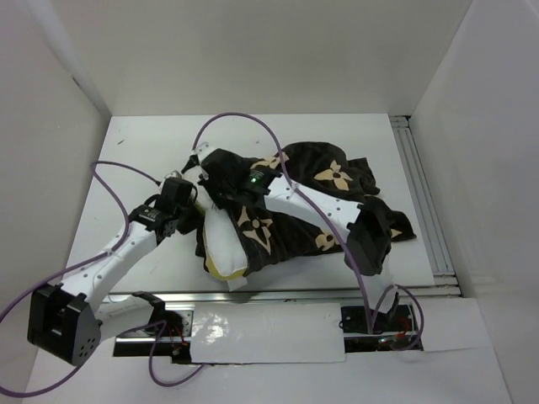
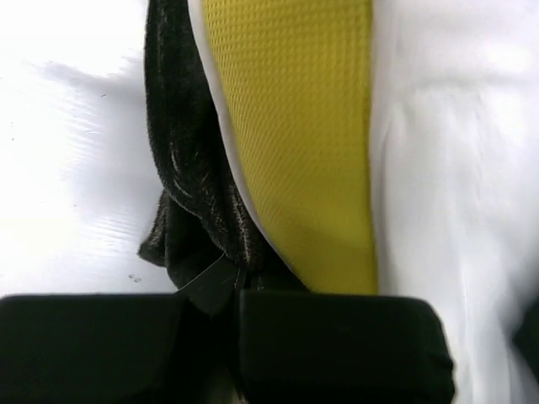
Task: Put the pillow into the pillowcase
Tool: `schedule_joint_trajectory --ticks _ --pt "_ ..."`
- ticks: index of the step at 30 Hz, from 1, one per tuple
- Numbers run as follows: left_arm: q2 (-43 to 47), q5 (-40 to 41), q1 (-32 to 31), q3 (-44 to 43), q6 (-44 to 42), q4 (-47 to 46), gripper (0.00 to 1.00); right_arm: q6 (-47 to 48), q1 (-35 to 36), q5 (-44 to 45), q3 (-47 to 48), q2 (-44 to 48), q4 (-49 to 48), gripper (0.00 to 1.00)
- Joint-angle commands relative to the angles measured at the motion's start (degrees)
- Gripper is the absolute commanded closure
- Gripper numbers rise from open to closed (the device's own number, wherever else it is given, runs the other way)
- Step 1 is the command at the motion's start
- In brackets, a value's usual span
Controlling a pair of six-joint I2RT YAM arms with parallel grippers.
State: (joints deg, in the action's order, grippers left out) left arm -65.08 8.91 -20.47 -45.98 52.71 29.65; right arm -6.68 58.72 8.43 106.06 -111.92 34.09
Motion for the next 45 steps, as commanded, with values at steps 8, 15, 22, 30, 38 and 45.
schedule_joint_trajectory --ticks 8,15,22,30,38,45 --pt "3.64 -0.91 -1.42 -1.67 0.47 -8.02 1.0 3.06 -5.19 -3.41 -10.93 12.75 -8.66 0.47" --pt "8.38 -2.31 -1.42 -0.52 0.99 -10.4 1.0 5.88 -3.97 -16.14 -15.89 24.81 -9.49 0.27" --pt "14.71 -4.25 -1.42 0.01 0.47 -12.25 1.0 8.08 1.13 -12.3 -15.89 23.07 -6.5 0.03" --pt "19.37 -9.79 -1.42 2.29 -2.7 -17.16 1.0 4.22 1.13 2.43 -11.85 16.48 -7.81 0.0" --pt "21.84 -11.45 -1.42 2.21 -4.63 -17.7 1.0 5.27 1.13 -0.43 -7.72 7.08 -5.79 0.12" --pt "21.84 -4.11 -1.42 0.19 -4.82 -9.72 1.0 -4.02 -6.39 16.08 -6.74 1.44 -1.22 1.0"
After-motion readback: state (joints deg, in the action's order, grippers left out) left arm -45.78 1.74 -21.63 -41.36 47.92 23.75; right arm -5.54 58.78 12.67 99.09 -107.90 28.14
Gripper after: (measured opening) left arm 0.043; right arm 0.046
